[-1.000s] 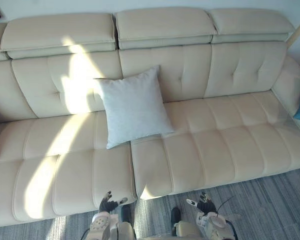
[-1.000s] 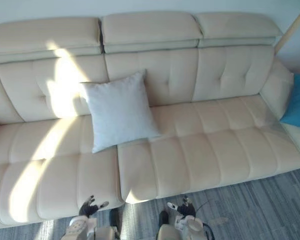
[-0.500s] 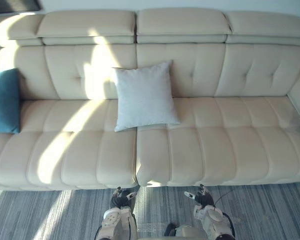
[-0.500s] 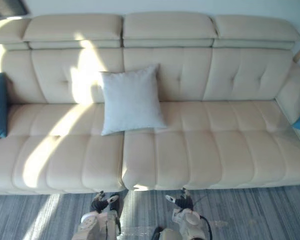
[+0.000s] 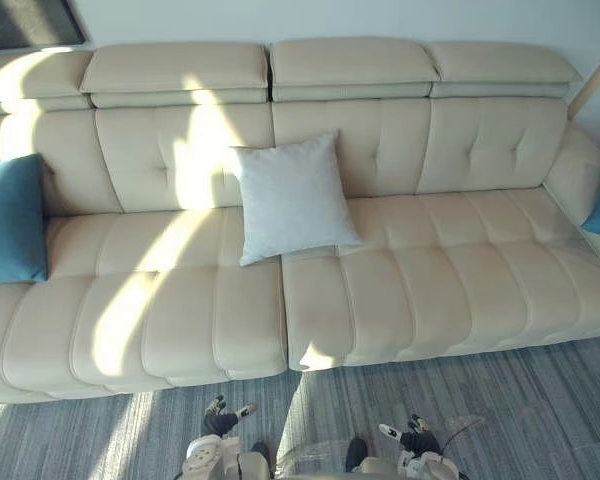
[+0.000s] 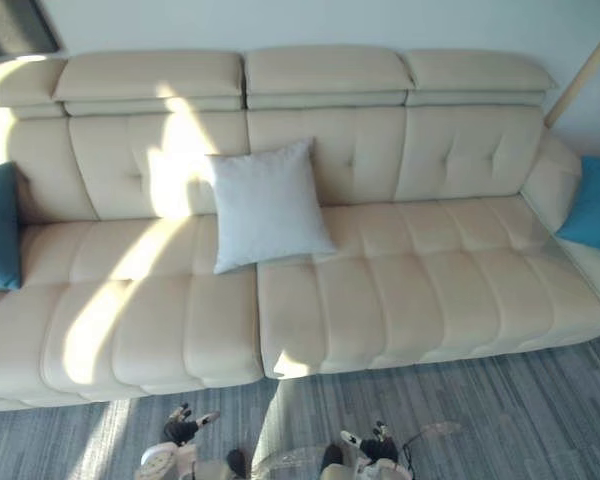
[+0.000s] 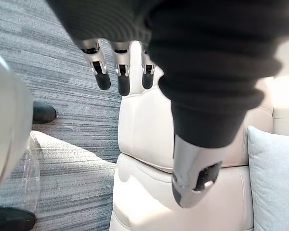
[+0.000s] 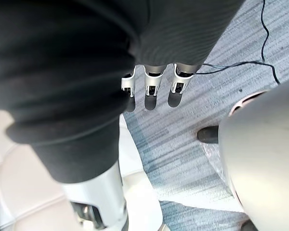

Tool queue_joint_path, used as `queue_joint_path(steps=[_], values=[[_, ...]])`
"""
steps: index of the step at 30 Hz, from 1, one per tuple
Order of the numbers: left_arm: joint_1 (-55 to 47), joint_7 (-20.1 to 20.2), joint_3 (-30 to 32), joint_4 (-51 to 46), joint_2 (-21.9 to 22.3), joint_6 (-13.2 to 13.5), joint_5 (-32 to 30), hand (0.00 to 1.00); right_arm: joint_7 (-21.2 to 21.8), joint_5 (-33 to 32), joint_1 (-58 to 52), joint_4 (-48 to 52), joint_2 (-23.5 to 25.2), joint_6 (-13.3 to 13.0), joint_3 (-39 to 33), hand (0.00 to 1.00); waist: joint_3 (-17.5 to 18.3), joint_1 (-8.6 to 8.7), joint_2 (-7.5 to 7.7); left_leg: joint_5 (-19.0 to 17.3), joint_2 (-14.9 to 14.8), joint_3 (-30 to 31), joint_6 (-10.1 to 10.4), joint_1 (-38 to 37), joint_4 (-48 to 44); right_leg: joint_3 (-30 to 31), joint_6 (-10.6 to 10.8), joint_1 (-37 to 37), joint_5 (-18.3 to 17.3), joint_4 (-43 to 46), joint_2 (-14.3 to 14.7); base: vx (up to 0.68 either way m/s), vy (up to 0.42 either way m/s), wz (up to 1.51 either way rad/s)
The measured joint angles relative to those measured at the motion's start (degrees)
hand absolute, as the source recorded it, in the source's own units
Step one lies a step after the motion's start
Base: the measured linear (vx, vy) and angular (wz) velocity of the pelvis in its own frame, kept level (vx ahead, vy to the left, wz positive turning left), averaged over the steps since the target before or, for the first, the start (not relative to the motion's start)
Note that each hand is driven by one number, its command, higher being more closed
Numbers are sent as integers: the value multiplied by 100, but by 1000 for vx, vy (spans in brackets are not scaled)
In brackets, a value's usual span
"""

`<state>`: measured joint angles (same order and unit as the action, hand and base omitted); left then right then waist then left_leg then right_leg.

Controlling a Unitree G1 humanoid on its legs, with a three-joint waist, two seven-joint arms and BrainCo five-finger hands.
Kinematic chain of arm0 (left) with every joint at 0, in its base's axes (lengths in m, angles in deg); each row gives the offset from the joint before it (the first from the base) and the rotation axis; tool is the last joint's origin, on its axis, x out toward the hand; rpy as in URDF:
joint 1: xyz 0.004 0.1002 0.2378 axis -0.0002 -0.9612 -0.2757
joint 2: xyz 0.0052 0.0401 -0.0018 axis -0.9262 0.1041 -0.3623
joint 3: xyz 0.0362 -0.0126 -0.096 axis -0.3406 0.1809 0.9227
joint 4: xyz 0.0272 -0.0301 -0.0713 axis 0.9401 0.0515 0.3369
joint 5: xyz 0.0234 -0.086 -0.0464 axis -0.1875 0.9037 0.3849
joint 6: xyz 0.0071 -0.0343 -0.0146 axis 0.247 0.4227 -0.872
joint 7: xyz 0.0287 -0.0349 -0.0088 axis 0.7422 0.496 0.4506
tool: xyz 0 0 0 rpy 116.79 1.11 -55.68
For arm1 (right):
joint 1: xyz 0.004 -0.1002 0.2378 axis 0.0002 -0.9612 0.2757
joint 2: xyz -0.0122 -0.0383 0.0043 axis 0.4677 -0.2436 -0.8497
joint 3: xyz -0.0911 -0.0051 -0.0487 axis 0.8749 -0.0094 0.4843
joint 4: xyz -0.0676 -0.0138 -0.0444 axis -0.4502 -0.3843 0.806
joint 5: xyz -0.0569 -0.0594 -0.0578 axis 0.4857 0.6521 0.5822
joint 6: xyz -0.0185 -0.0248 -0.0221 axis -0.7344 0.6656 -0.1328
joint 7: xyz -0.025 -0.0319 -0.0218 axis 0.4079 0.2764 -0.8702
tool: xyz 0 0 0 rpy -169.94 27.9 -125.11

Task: Pick up cushions and gather them together orderly.

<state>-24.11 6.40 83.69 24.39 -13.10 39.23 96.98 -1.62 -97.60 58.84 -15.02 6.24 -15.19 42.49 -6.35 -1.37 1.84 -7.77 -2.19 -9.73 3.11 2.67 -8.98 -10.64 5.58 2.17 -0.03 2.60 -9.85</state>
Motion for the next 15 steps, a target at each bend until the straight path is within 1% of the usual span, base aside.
queue_joint_path(steps=[2, 7, 8, 9, 10, 11, 12, 13, 14, 15], values=[[-33, 40, -1, 48, -7, -6, 0, 0, 54, -2, 53, -21, -16, 25, -7, 0, 62, 10, -53, 17, 74, -118, -27, -85, 74, 172, -1, 8, 66, -107, -2, 62, 68, -29], [-27, 64, -2, 56, -13, -9, -12, 0, 89, -18, 133, -23, -28, 55, -28, 0, 72, 76, -62, -21, 39, -297, -41, -164, 84, 492, -54, 99, 165, -204, 81, 50, 13, -35], [-22, 83, -9, 64, -14, -9, -11, 0, 89, -19, 182, -24, -34, 55, -27, 0, 72, 78, -55, -55, 3, -460, -34, -192, 78, 645, -80, 137, 195, -204, 127, 9, 2, -86], [16, 115, -34, 102, -16, -10, -12, 0, 88, -20, 253, -30, -61, 56, -7, 0, 71, 78, -54, -114, -54, -688, -27, -195, 51, 778, -151, 301, 295, -206, 190, 2, -2, -83], [37, 117, -37, 120, -11, -9, -13, 0, 88, -19, 279, -32, -76, 56, 6, 0, 64, 80, -65, -141, -78, -757, -30, -194, 46, 744, -185, 347, 358, -210, 222, -39, -15, -110], [74, 117, -36, 142, 1, -10, -15, 0, 86, -20, 379, -50, -97, 55, 49, 0, 44, 78, -104, -197, -243, -1053, -9, -176, 14, 272, -461, 489, 646, -286, 376, -49, -45, -130], [80, 121, -35, 141, 8, -11, -15, 0, 85, -19, 456, -51, -85, 55, 92, 0, 25, 73, -134, -216, -425, -1437, 4, -168, 0, -573, -871, 545, 731, -404, 475, -40, -68, -135], [78, 122, -31, 139, 0, -9, -16, 0, 87, -19, 478, -49, -79, 56, 101, 0, 14, 67, -147, -216, -442, -1576, 5, -173, -7, -935, -1102, 562, 557, -318, 461, -28, -75, -135], [80, 125, -48, 134, 32, -57, -19, 0, 80, -18, 570, -51, -148, 56, 72, 0, -19, 95, -184, -213, -556, -1959, 12, -278, -4, -2135, -1230, 685, 49, 212, 244, 0, -63, -129], [77, 130, -90, 126, 42, -71, -21, 0, 77, -18, 536, -51, -185, 56, 74, 0, -70, 85, -266, -215, -638, -2224, 15, -434, -15, -2880, -1265, 652, -124, 640, 26, 15, -55, -132]])
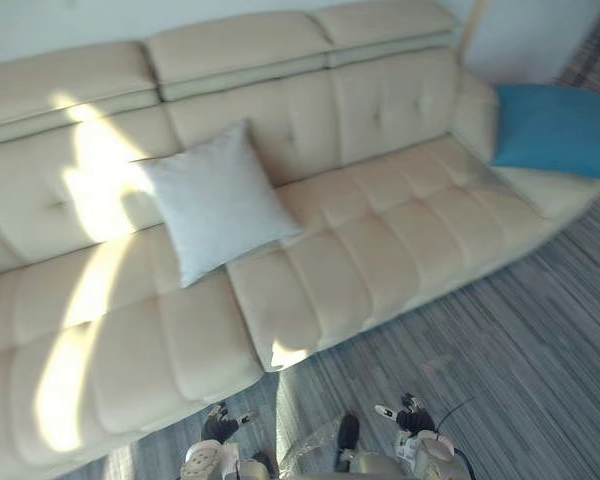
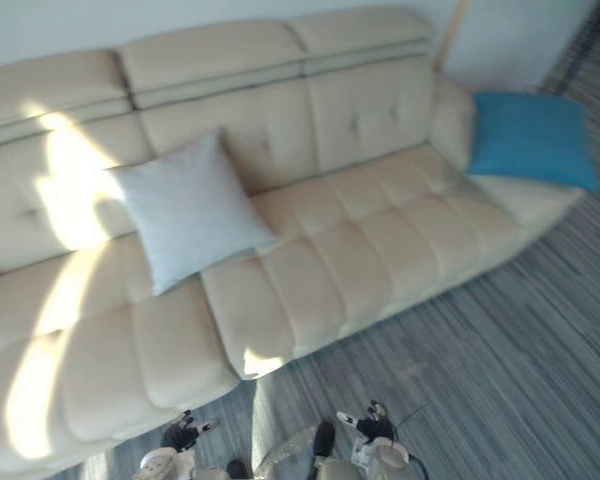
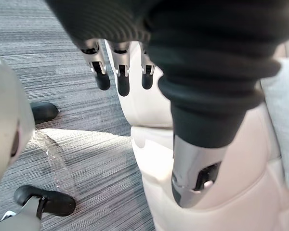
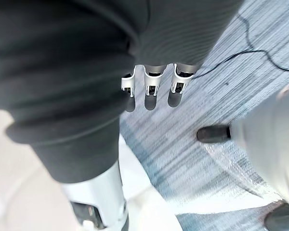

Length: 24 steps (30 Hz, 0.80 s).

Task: Pick up cushions and gather them together orderly.

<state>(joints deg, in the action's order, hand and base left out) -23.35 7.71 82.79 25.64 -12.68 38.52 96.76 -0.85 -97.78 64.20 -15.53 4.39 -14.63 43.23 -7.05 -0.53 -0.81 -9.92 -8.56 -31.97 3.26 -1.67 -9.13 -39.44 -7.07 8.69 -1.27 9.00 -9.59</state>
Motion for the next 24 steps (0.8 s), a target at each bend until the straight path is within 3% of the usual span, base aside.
queue_joint_path(steps=[1, 2, 4, 5, 6, 7, 8, 9, 10, 11, 12, 13, 14, 15, 16, 18, 19, 20, 21, 22, 24], values=[[-13, 3, -20, 2, -25, -7, -1, 0, 0, 0, -31, 3, 9, -1, 10, 0, 10, 1, 25, -10, 9, -83, 16, -61, -3, -123, 9, -24, 26, 112, -71, 61, -120, -118], [-16, 3, -47, 11, -68, -16, -5, 0, 4, -1, -108, 1, 21, -1, 25, 0, 53, 8, 118, -78, 24, -112, 126, -159, -45, 119, 458, -28, -54, 144, -22, 100, -184, -87], [41, 14, -81, 16, -37, -18, -7, 0, 0, -5, -165, -4, -11, -1, 22, 0, 0, 6, 26, -174, -173, -175, 275, -172, -340, 346, 481, 12, -205, 177, 146, 93, -184, -89], [46, 19, -118, 15, -29, -22, -8, 0, 4, -37, -215, -5, 1, -1, 23, 0, -20, 7, -7, -302, -514, -63, 318, 13, -1145, 535, 431, -3, -343, 158, 279, 70, -217, -88], [52, 25, -130, 13, -20, -24, -8, 0, 4, -98, -287, 4, -17, -11, 5, 0, -47, 18, -48, -342, -817, 132, 238, 249, -1946, 638, 399, -82, -400, 112, 446, 98, -330, -99], [58, 28, -125, -19, 30, -24, -5, 0, 0, -210, -328, -16, -101, -18, 21, 0, -110, 19, -155, -197, -1245, 515, 4, 616, -3084, 762, 346, -264, -435, -2, 709, 75, -252, -85], [57, 32, -129, -62, 30, -16, -4, 0, -5, -259, -309, -61, -133, -21, 90, 0, -166, -13, -222, -61, -1448, 825, -228, 871, -3765, 960, 277, -410, -471, -59, 894, 112, -194, -100], [37, 30, -128, -110, 36, -2, -3, 0, -20, -306, -285, -136, -183, -24, 134, 0, -221, -39, -218, -130, -1456, 1167, -237, 1053, -4241, 1189, 188, -490, -522, -54, 1028, 160, -96, -111], [66, 25, -126, -121, 25, -6, -3, 0, -62, -412, -160, -197, -202, -29, 117, 0, -254, -50, -253, -364, -1199, 1658, -65, 1304, -4522, 1460, 125, -564, -561, -50, 1103, 174, -64, -121], [85, 15, -135, -199, 24, -8, 0, 0, -105, -416, -118, -242, -199, -35, 107, 0, -335, -59, -196, -492, -942, 1907, 29, 1423, -4463, 1682, 114, -646, -568, -73, 1126, 149, -33, -102], [85, 8, -142, -242, 26, -2, 3, 0, -117, -416, -113, -263, -197, -35, 100, 0, -357, -78, -178, -541, -854, 1971, 39, 1473, -4389, 1782, 114, -675, -569, -96, 1138, 178, -21, -127], [102, -10, -221, -375, 22, 6, 14, 0, -137, -423, -121, -388, -165, -30, 56, 0, -389, -184, -146, -600, -496, 2252, 77, 1676, -3738, 2067, 123, -785, -570, -177, 1162, 183, -5, -104], [114, -18, -265, -389, 20, 6, 17, 0, -147, -425, -127, -392, -161, -21, 42, 0, -400, -190, -145, -599, -358, 2374, 78, 1733, -3455, 2156, 132, -818, -578, -198, 1167, 244, 23, -123], [172, -28, -312, -455, 27, 4, 17, 0, -167, -426, -105, -387, -148, -20, -49, 0, -439, -206, -155, -554, 55, 2848, 138, 1798, -2506, 2436, 171, -887, -605, -238, 1150, 228, 73, -107], [172, -33, -315, -509, 80, 7, 20, 0, -181, -427, -81, -387, -146, -29, -71, 0, -449, -262, -138, -363, 360, 3355, 317, 1775, -1556, 2724, 197, -883, -623, -248, 1140, 233, 95, -118], [181, -35, -360, -522, 149, 3, 23, 0, -218, -427, -46, -378, -145, -46, -85, 0, -453, -284, -221, 41, 550, 3754, 284, 1769, -518, 3065, 245, -956, -651, -321, 1156, 277, 147, -101], [192, -34, -358, -523, 161, 7, 24, 0, -221, -427, -40, -377, -142, -46, -87, 0, -470, -287, -236, 149, 562, 3751, 285, 1760, -380, 3149, 264, -995, -661, -335, 1160, 316, 166, -104], [190, -34, -356, -520, 184, 7, 30, 0, -228, -427, -44, -377, -133, -46, -82, 0, -453, -320, -263, 500, 563, 3712, 314, 1732, -309, 3425, 358, -1038, -725, -326, 1180, 372, 189, -110], [149, -34, -354, -512, 183, 6, 77, 0, -230, -426, -25, -377, -109, -45, -72, 0, -426, -325, -301, 785, 545, 3584, 189, 1643, -429, 3749, 523, -1078, -832, -270, 1189, 372, 189, -111], [150, -34, -354, -510, 183, 6, 99, 0, -225, -425, -13, -377, -92, -46, -70, 0, -433, -323, -279, 769, 547, 3525, 156, 1658, -553, 3831, 564, -1078, -886, -227, 1167, 461, 251, -102], [165, -35, -340, -510, 80, 4, 124, 0, -217, -394, -41, -377, 19, -44, -54, 0, -417, -354, -94, 97, 569, 2992, -45, 1654, -1225, 4203, 773, -1046, -1185, 176, 970, 436, 240, -93]])
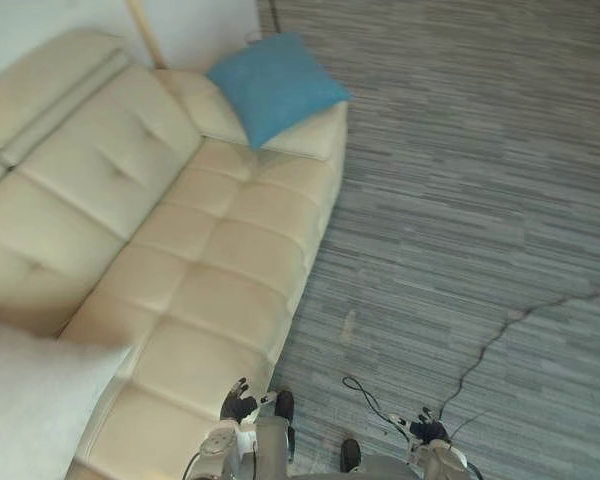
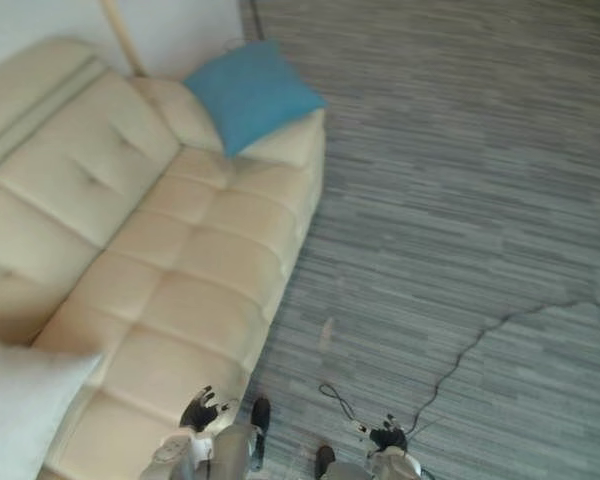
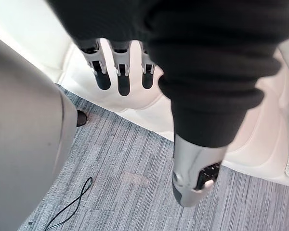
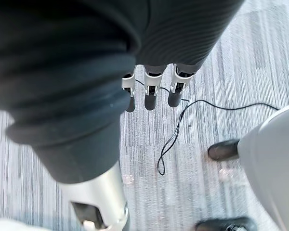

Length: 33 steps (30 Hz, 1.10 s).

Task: Pick up cushions and gather them together orderly.

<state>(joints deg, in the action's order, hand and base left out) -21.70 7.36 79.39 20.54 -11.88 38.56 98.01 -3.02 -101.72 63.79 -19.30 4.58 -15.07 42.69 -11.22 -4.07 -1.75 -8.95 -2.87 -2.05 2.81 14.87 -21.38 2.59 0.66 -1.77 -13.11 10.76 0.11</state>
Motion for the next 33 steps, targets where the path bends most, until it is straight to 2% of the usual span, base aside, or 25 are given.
queue_joint_path(steps=[1, 3, 4, 6, 7, 10, 12, 13, 14, 15, 16, 17, 18, 19, 20, 21, 24, 25, 26, 27, 28, 29, 30, 32, 33], values=[[-4, 0, 0, 5, -5, -2, 0, 0, 1, 0, -3, 0, 2, 0, 0, 0, 6, -7, 11, -85, -1, -81, -35, -30, -79, 17, 61, 32, -50, 124, -25, 399, 195, -93], [-23, -10, -4, 71, -29, -21, -1, 0, 9, 13, 14, 8, 12, 0, 17, 0, 0, -102, 19, -376, -23, -633, -224, -578, -21, -90, 600, 613, -255, 1735, -226, 396, 176, -110], [-55, -19, -29, 64, -58, -23, 0, 0, 35, 17, 75, 15, 0, -6, 30, 0, -4, -99, 8, -424, -14, -705, -280, -881, 135, -525, 829, 952, -234, 2573, -416, 349, 123, -89], [-41, -68, -184, 80, -154, -39, -1, 0, 63, 22, 148, 16, -1, -5, 56, 0, -12, -66, 10, -437, -26, -701, -295, -1300, 360, -1413, 540, 1186, -378, 3237, -761, 346, 42, -38], [-29, -78, -235, 80, -188, -39, -1, 0, 66, 29, 164, 32, -3, -7, 117, 0, -22, -53, -6, -437, -88, -703, -294, -1598, 550, -1992, 299, 1226, -495, 3246, -947, 341, -15, -15], [1, -103, -235, 68, -216, -38, -4, 0, 78, 187, 272, 150, 28, -5, 236, 0, -35, 2, -35, -485, -290, -854, -202, -2009, 944, -2647, 177, 1477, -481, 2508, -1118, 335, -92, -7], [-12, -105, -236, 70, -257, -40, -4, 0, 75, 234, 274, 201, 70, -8, 250, 0, -21, 10, 32, -587, -350, -912, -29, -2102, 959, -2681, 149, 1720, -3, 1688, -1081, 397, -199, -18], [-51, -105, -215, 156, -283, -52, -4, 0, 71, 234, 247, 182, 30, -10, 356, 0, 32, 47, 162, -768, -337, -817, 241, -2192, 790, -2471, -201, 1806, 783, 1261, -1025, 401, -229, -23], [-49, -111, -205, 188, -216, -52, -6, 0, 65, 235, 239, 168, -33, -8, 359, 0, 22, 39, 34, -779, -488, -770, 261, -2178, 632, -2512, -258, 1754, 717, 1287, -905, 478, -284, -20], [-51, -110, -200, 185, -189, -46, -6, 0, 59, 235, 223, 170, -40, -9, 362, 0, 44, 43, 4, -779, -540, -722, 261, -2115, 485, -2515, -270, 1724, 658, 1247, -860, 313, -193, -26], [-57, -116, -157, 192, -30, -48, -6, 0, 55, 235, 198, 160, -112, -8, 361, 0, 19, 52, -173, -758, -803, -484, 277, -1749, -503, -2561, -363, 1447, 562, 962, -574, 323, -197, -21], [-57, -115, -147, 193, 3, -49, -7, 0, 58, 235, 189, 160, -132, -10, 358, 0, 14, 52, -219, -710, -870, -419, 290, -1624, -812, -2565, -383, 1364, 549, 889, -499, 399, -217, -21], [-42, -101, -141, 195, 78, -51, -8, 0, 46, 232, 127, 159, -173, -10, 352, 0, 3, 78, -313, -246, -1033, -162, 252, -1217, -1895, -2613, -427, 1002, 488, 619, -305, 310, -146, -5], [-23, -101, -141, 194, 84, -50, -6, 0, 38, 232, 92, 159, -178, -11, 355, 0, 0, 84, -308, -13, -1062, -121, 220, -1097, -2214, -2612, -427, 859, 470, 532, -272, 436, -181, -3], [19, -100, -146, 180, 104, -35, -5, 0, 28, 228, 38, 159, -178, -14, 398, 0, -54, 61, -234, 149, -1139, -125, 87, -739, -3141, -2582, -452, 417, 405, 227, -205, 408, -141, -9], [56, -99, -134, 158, 97, -1, -2, 0, 3, 226, -6, 157, -186, -14, 377, 0, -74, 41, -231, -186, -1140, -241, 48, -451, -3627, -2516, -486, 88, 371, 10, -177, 331, -110, -13], [83, -101, -36, 22, 101, 11, -1, 0, -3, 222, 29, 154, -147, -13, 246, 0, -121, -6, -147, -592, -892, -608, 23, 159, -3199, -2299, -474, -341, 374, -386, -229, 305, -12, -42], [123, -102, -18, -19, 103, 14, -3, 0, -3, 220, 61, 154, -135, -9, 188, 0, -156, -46, -122, -613, -623, -721, -8, 368, -2409, -2199, -392, -493, 322, -518, -324, 323, 107, -39], [130, -104, -17, -61, 109, 14, -4, 0, -4, 221, 66, 154, -135, -9, 179, 0, -173, -81, -97, -519, -380, -781, 20, 402, -1523, -2124, -261, -565, 243, -564, -420, 390, 160, -49], [102, -103, -24, -82, 145, 13, -4, 0, -4, 220, 45, 156, -155, -10, 183, 0, -135, -111, -152, -116, -146, -766, 164, 325, -85, -2031, -131, -663, 161, -662, -438, 339, 165, -37], [95, -103, -25, -87, 157, 14, -4, 0, -5, 221, 40, 155, -161, -10, 184, 0, -116, -123, -195, 42, -136, -754, 191, 299, 348, -1998, -96, -713, 139, -699, -411, 310, 163, -52], [39, -102, -20, -83, 128, 28, -7, 0, -14, 224, 36, 154, -148, -2, 193, 0, -87, -259, -222, 867, -116, -748, -36, 183, 763, -1800, 31, -881, 55, -828, -377, 536, 204, -41], [59, -109, -10, -76, 22, 34, -6, 0, 1, 231, 104, 170, 9, -7, 261, 0, -39, -290, 23, 757, 89, -863, -261, 143, 787, -1671, 106, -1014, 73, -975, -522, 555, 173, -33], [127, -103, 8, -68, -61, 41, -6, 0, 3, 230, 163, 167, 83, -9, 257, 0, -42, -274, 169, 453, 195, -856, -485, 324, 270, -1595, 271, -1020, 170, -908, -659, 526, 125, 7], [125, -99, 43, -69, -61, 46, -4, 0, 4, 232, 186, 161, 78, -5, 267, 0, -44, -279, 167, 237, 178, -897, -561, 321, 9, -1481, 325, -995, 139, -618, -713, 479, 140, 6]])
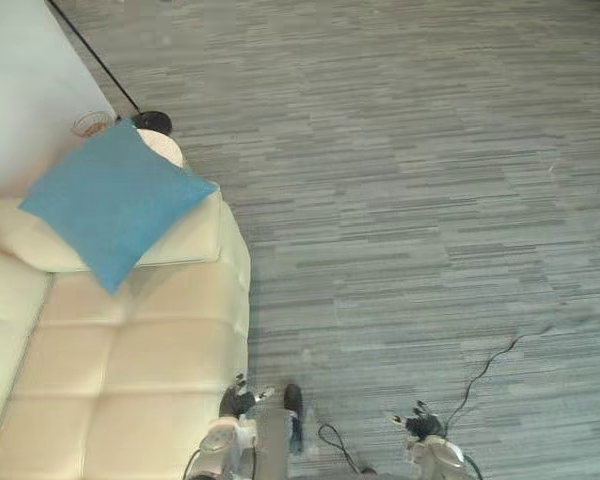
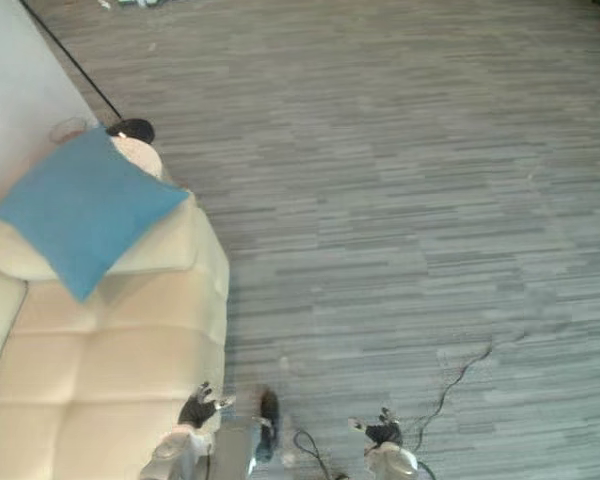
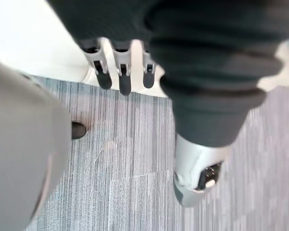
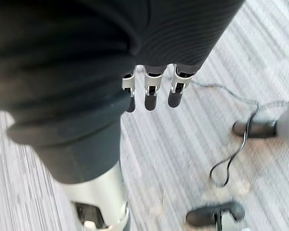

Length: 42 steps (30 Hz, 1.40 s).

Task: Pick up cushions and gather them together orderly.

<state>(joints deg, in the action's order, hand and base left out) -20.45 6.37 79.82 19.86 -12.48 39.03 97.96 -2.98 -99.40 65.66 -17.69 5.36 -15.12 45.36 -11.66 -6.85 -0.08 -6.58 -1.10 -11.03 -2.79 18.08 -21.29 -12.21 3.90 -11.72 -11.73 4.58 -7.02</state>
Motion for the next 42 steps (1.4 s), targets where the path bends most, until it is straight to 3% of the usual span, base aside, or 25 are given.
queue_joint_path(steps=[1, 3, 4, 6, 7, 9, 11, 13, 14, 15, 16, 17, 19, 21, 23, 25, 27, 29, 30, 33, 35, 37, 38, 39, 42], values=[[-23, 3, 3, 13, 3, 5, 1, 0, 2, 5, 6, 2, -4, 0, 8, 0, 9, -9, -4, -182, -14, -61, -4, -118, -118, 140, 134, 98, -83, 528, -44, 539, 193, -11], [-68, 3, -13, 90, 0, 2, 1, 0, 29, 10, 16, 25, 4, -20, 8, 0, 11, -3, -1, -566, 13, -66, 13, -652, 24, 332, 856, 838, 35, 2707, -302, 580, 173, -8], [-85, -4, -58, 155, -39, -45, 2, 0, 60, 10, -26, 19, -3, -11, -7, 0, 24, 44, 31, -652, 129, 22, 13, -1150, 305, 202, 876, 1331, -25, 4046, -554, 375, 63, 18], [-130, -6, -169, 154, -83, -63, 0, 0, 61, 12, -84, 27, -7, -8, -26, 0, 22, 69, 24, -654, 179, 117, 18, -1668, 652, -181, 542, 1496, -269, 4386, -701, 417, 24, 29], [-127, -9, -254, 152, -94, -66, 0, 0, 63, 12, -148, 28, -10, -9, -23, 0, 29, 92, -17, -652, 140, 242, 20, -2054, 927, -583, 191, 1695, -490, 4177, -717, 446, -16, 27], [-54, -17, -266, 147, -50, -74, 0, 0, 66, 12, -126, 55, -38, -8, -20, 0, 1, 135, -101, -652, -36, 341, 20, -2328, 1115, -864, -39, 2113, -620, 3455, -557, 413, -101, 31], [3, -15, -276, 142, -21, -76, -1, 0, 66, 12, -27, 88, -83, -9, -11, 0, -61, 178, -206, -652, -220, 397, 21, -2432, 1161, -788, -52, 2520, -461, 2665, -360, 340, -149, 36], [16, -14, -283, 139, -16, -76, -1, 0, 61, 12, 30, 110, -109, -11, 5, 0, -67, 248, -182, -688, -350, 426, 97, -2632, 1224, -329, 13, 2819, 334, 1363, -160, 488, -281, 48], [-83, -16, -277, 138, -27, -70, -1, 0, 61, 12, -52, 115, -105, -13, 29, 0, -20, 302, -57, -837, -323, 575, 369, -2760, 1177, 154, 91, 2787, 989, 621, -117, 567, -398, 78], [-126, -25, -211, 221, 25, -70, -6, 0, 75, 13, -124, 143, -145, -15, 26, 0, 14, 375, -105, -1166, -435, 905, 666, -2906, 946, 427, -80, 2774, 1629, 868, -21, 480, -352, 72], [-127, -30, -207, 243, 78, -76, -5, 0, 70, 13, -110, 144, -228, -13, 25, 0, 35, 370, -207, -1167, -538, 983, 671, -2887, 854, 363, -84, 2783, 1569, 1009, 38, 461, -347, 72], [-165, -16, -213, 242, 201, -56, -11, 0, 69, 13, -125, 143, -353, -17, 11, 0, 126, 371, -312, -1136, -703, 1187, 717, -2566, 203, 160, -201, 2743, 1216, 1117, 117, 405, -317, 54], [-146, -8, -206, 254, 311, -51, -10, 0, 67, 11, -133, 105, -410, -15, -17, 0, 107, 374, -405, -869, -918, 1335, 877, -1929, -1001, -162, -266, 2519, 952, 1095, 197, 342, -287, 72], [-89, -8, -27, 159, 365, -40, 3, 0, 46, 0, -333, 27, -342, 13, -15, 0, -34, 329, -365, -107, -1461, 875, 735, -1068, -2847, -568, -470, 1662, 717, 617, 368, 375, -290, 85], [-77, -9, 3, 98, 335, 22, 8, 0, 38, -4, -337, 28, -312, 10, -41, 0, -64, 290, -299, -452, -1593, 303, 592, -697, -3257, -726, -468, 1218, 675, 269, 372, 362, -206, 46], [-55, -5, -11, 70, 344, 47, 12, 0, 36, -12, -295, 43, -308, -7, -41, 0, -72, 288, -283, -674, -1476, -222, 576, -424, -2774, -906, -409, 936, 716, 22, 315, 258, -87, 34], [-22, -6, -30, 67, 344, 53, 9, 0, 37, -14, -254, 57, -280, -8, -66, 0, -85, 287, -260, -607, -1090, -741, 549, -305, -1198, -1193, -324, 702, 672, -105, 186, 298, 5, 54], [-24, -4, -97, 71, 346, 41, 1, 0, 36, -15, -249, 66, -262, -11, -92, 0, -72, 288, -285, 90, -785, -1142, 480, -317, 287, -1440, -163, 547, 563, -166, 148, 332, 67, 70], [-55, -2, -103, 81, 339, 42, 2, 0, 39, -14, -253, 62, -248, -12, -94, 0, -30, 284, -356, 828, -710, -1398, 91, -305, 844, -1602, 5, 392, 437, -184, 219, 438, 151, 84], [-7, -2, -90, 32, 125, 43, 3, 0, 50, -12, -162, 118, 1, -28, -81, 0, 25, 156, 66, 626, -286, -1400, -93, -421, 970, -1779, 199, 209, 328, -222, -40, 347, 101, 59], [-17, 5, -60, 39, 86, 35, 2, 0, 65, -6, -127, 197, -2, -39, -70, 0, 38, 119, 77, 386, -124, -1251, -166, -468, 799, -1781, 308, 19, 363, -133, -158, 350, 83, 54], [-37, 14, -50, 95, 131, 32, 5, 0, 89, -1, -134, 196, -45, -55, -57, 0, 45, 76, -23, 0, -84, -1095, -135, -712, 622, -1722, 592, 115, 191, 994, -442, 280, 112, 45], [-72, 20, -59, 149, 137, 28, 5, 0, 104, -1, -167, 201, -40, -61, -35, 0, 45, 92, -78, -179, -9, -894, -53, -1026, 670, -1573, 588, 536, 224, 2489, -812, 266, 103, 70], [-94, 38, -91, 157, 95, 11, 4, 0, 121, -1, -231, 230, -4, -66, -24, 0, 38, 138, -55, -250, 92, -630, -49, -1255, 730, -1237, 575, 832, -3, 3450, -915, 275, 78, 84], [-178, 31, -219, 146, -43, 14, 2, 0, 130, -11, -434, 267, -3, -71, -14, 0, 69, 221, 39, -249, 290, 13, -105, -1620, 965, -800, 332, 1482, -472, 3714, -735, 329, 1, 116]])
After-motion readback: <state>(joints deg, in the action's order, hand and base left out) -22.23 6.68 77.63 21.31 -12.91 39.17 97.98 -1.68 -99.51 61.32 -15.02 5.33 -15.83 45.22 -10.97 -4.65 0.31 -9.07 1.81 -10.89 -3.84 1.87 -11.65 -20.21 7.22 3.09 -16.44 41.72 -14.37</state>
